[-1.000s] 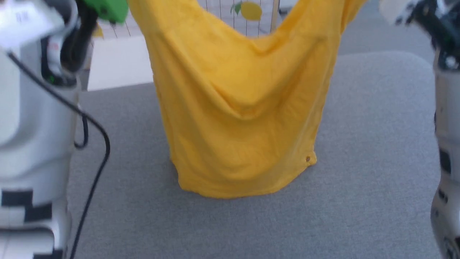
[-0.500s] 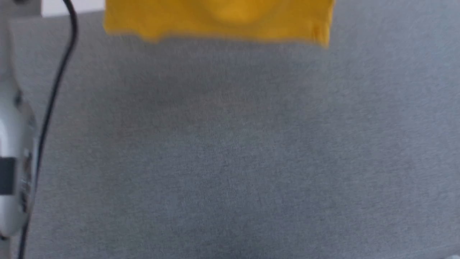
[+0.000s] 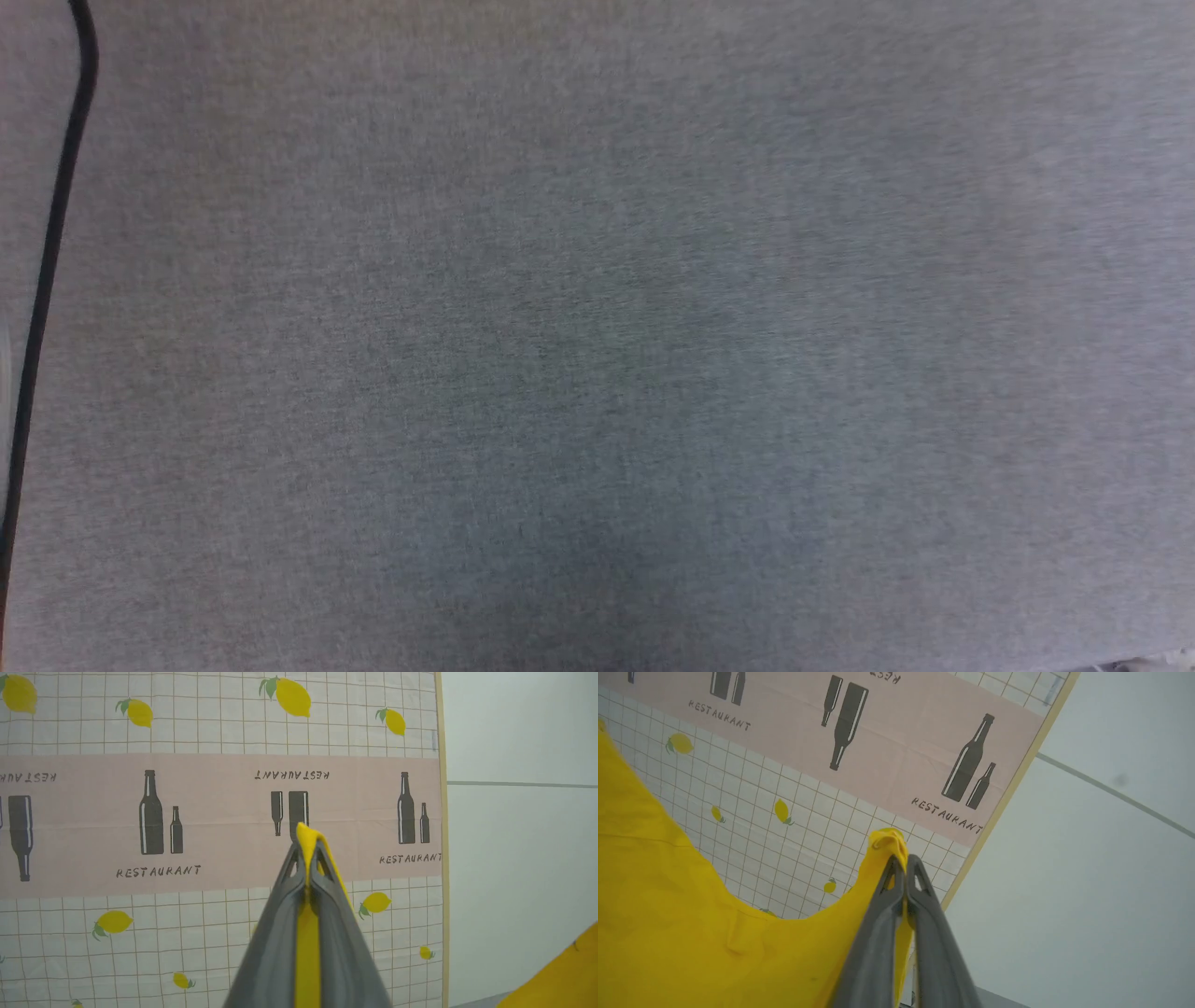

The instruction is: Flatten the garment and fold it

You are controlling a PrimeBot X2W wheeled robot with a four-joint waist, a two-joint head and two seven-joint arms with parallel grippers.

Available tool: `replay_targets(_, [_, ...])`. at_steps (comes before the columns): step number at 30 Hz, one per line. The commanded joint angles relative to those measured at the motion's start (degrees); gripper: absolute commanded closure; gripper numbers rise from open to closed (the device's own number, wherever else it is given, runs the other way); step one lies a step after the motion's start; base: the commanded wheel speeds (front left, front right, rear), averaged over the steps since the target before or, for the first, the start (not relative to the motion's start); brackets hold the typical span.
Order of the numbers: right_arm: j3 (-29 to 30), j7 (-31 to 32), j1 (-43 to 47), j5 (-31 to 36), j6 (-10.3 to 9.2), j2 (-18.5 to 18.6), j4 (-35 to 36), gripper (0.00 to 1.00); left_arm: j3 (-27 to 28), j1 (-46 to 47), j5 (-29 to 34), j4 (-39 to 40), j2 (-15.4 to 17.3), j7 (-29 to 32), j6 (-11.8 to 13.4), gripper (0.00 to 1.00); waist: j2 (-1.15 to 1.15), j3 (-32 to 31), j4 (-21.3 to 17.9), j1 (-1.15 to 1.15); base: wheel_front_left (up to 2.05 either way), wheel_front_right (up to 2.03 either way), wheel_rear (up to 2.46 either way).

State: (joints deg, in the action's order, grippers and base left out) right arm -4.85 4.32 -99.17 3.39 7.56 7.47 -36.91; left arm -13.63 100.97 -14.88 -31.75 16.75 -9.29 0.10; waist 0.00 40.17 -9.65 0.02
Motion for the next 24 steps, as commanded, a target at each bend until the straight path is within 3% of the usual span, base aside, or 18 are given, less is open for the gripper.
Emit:
replay_targets(1, [-1.0,-1.1,0.2,-0.3,-0.08,0.4,-0.8,1.0,0.0,-1.4,-0.4,-0.7,0.6,-0.9,-0.7,1.0,0.0,3.8,1.8,-0.02,0.0,0.0,0.0])
replay_targets(8, [-7.8,-2.5,6.7,-7.7,-0.08,3.1,-4.0,1.0,-1.9,-9.8,-2.5,0.1,2.7,-3.4,-5.5,1.0,0.0,-1.1,2.4,-0.02,0.0,0.0,0.0])
replay_targets(12, [-9.6,-1.4,13.2,-13.5,-0.08,5.2,-2.5,1.0,-2.8,-17.5,-4.9,2.9,4.1,-2.6,-6.5,1.0,0.0,-5.6,2.8,-0.02,0.0,0.0,0.0])
replay_targets(18, [-11.9,0.6,25.9,-21.3,-0.08,9.8,3.8,1.0,-3.0,-31.8,-8.8,11.3,6.5,-0.7,-6.9,1.0,0.0,-12.2,3.2,-0.02,0.0,0.0,0.0])
replay_targets(24, [-11.9,4.8,42.0,-27.5,-0.08,13.8,14.5,1.0,-0.1,-49.6,-13.6,22.6,8.7,1.2,-4.1,1.0,0.0,-18.6,3.3,-0.02,0.0,0.0,0.0])
